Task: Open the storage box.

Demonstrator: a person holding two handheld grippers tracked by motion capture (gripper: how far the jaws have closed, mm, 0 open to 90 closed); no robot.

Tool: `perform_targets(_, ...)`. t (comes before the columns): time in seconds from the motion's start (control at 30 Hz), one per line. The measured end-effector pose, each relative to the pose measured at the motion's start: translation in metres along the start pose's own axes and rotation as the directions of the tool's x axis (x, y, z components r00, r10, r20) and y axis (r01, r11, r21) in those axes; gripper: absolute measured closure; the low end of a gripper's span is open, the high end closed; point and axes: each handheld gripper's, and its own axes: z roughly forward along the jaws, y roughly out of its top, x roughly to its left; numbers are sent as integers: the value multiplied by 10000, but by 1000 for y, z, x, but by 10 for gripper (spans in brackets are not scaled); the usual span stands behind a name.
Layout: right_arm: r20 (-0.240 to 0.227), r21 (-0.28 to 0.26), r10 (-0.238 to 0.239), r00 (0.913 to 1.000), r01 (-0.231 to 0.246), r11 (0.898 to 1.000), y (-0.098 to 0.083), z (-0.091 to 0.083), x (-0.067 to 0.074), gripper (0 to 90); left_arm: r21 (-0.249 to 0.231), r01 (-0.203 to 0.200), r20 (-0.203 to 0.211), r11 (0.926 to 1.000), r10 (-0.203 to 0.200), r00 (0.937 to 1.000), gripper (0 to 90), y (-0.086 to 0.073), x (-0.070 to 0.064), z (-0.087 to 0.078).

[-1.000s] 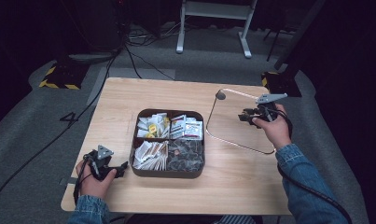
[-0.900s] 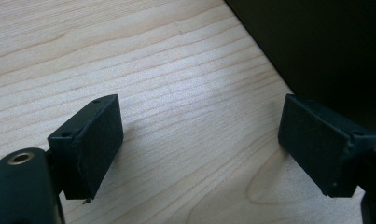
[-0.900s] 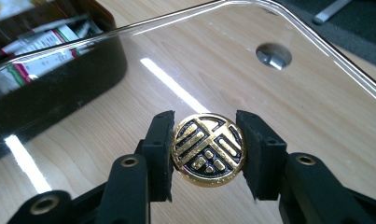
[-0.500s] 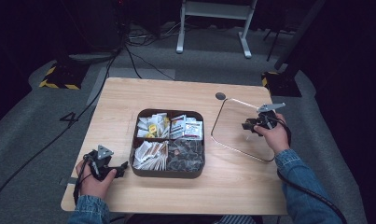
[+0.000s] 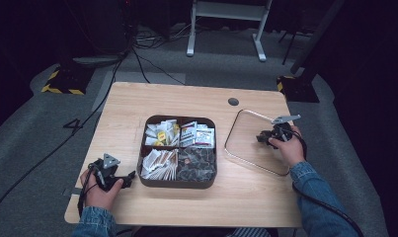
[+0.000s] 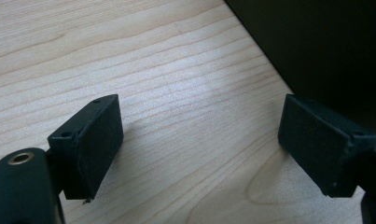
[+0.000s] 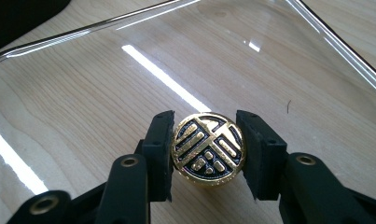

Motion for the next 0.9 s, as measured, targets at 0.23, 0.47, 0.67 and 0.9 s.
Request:
perform_targets(0.23,60,146,-6,10000,5,9999,-6,5,-1,590,1,-2,0,10000,2,10000,145,0,0,0)
perform_targets(0.47,-137,-354,212,9997,-217,9991,-7,4,-2,499,2,7,4,10000,-7,10000,145,0,0,0)
perform_targets(0.67,-43,-1127,237,9997,-240,9933,0,-10,6,422,-35,-1,-25,10000,1,10000,147,0,0,0)
perform_targets(0.9,-228,-2004,-57,9997,10,9797,-2,-32,33,413,-35,-1,-25,10000,1,10000,147,0,0,0)
